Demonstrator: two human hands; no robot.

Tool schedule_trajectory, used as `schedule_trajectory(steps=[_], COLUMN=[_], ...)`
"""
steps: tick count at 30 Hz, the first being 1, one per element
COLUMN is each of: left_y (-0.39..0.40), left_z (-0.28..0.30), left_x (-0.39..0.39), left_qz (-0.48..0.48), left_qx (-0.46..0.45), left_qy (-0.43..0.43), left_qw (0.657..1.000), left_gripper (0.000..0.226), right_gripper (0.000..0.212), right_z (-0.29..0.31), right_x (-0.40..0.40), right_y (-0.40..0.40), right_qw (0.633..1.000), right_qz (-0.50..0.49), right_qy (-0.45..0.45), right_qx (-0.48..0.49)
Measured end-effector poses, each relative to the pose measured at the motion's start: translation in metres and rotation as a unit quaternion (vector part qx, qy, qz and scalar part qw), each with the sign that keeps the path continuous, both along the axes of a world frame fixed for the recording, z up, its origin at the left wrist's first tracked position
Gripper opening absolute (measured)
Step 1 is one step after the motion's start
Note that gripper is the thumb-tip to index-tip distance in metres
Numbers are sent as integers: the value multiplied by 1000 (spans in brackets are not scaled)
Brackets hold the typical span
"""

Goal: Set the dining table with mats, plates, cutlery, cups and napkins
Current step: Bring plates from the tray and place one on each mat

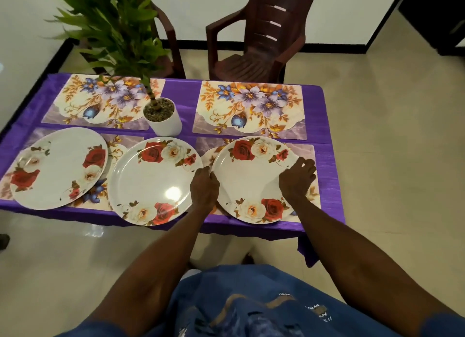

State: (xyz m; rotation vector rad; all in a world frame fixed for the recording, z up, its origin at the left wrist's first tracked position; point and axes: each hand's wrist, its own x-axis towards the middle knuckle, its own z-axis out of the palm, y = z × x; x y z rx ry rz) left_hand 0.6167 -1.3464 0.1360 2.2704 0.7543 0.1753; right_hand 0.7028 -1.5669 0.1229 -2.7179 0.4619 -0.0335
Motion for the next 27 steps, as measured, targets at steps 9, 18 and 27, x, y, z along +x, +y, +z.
schedule_trajectory(steps=[9, 18, 27], left_y=[100, 226, 295], left_z=[-6, -21, -41], left_x=[-38, -73, -73], left_qz=[130, 176, 136], left_qx=[71, 74, -1], left_qy=[-87, 4, 94], left_qw=[985, 981, 986], left_gripper=[22, 43, 45], right_gripper=[49, 35, 55], right_z=[9, 9, 0], right_x=[-35, -73, -72], right_y=[148, 254, 279], right_qw=[968, 967, 982], right_qz=[217, 247, 145], right_qy=[-38, 16, 110], right_qx=[122, 59, 48])
